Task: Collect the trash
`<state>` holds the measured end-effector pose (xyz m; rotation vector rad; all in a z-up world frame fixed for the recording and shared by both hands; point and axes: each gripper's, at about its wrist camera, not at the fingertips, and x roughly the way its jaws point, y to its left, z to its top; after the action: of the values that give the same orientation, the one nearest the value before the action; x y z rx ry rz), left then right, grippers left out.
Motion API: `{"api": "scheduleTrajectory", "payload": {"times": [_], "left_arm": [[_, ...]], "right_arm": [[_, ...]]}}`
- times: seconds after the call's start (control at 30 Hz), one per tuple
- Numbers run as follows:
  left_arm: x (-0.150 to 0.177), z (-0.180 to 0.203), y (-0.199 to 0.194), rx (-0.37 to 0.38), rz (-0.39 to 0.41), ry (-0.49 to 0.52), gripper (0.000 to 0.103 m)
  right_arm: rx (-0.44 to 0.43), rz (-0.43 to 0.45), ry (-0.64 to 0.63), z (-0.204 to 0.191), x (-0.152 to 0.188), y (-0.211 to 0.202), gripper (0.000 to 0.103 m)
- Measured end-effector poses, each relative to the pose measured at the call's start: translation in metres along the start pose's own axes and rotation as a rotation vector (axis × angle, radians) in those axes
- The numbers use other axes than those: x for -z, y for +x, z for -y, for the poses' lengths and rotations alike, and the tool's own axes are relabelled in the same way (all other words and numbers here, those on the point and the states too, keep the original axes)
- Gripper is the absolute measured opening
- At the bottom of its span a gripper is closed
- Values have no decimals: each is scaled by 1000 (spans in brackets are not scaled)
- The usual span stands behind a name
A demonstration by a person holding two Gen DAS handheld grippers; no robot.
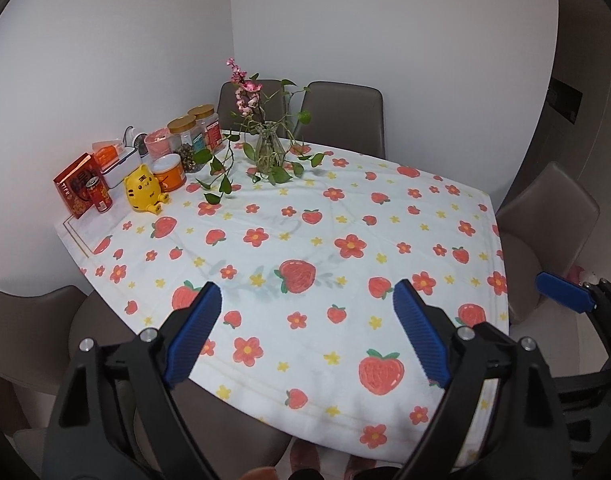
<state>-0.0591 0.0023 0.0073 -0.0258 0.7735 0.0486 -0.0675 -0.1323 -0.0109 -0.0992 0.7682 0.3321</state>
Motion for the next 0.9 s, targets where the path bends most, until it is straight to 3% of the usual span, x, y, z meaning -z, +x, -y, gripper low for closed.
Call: {"api": "scheduleTrajectory", "payload": {"times": [0.17, 0.9], "left_arm": [[-1, -3, 4, -49, -20, -23, 88], [-7, -10, -9, -87, -31, -27, 88]], "right_arm": [[-15, 6, -20, 1, -5, 2, 84], [-12, 28, -29, -3, -16, -3, 84]]}}
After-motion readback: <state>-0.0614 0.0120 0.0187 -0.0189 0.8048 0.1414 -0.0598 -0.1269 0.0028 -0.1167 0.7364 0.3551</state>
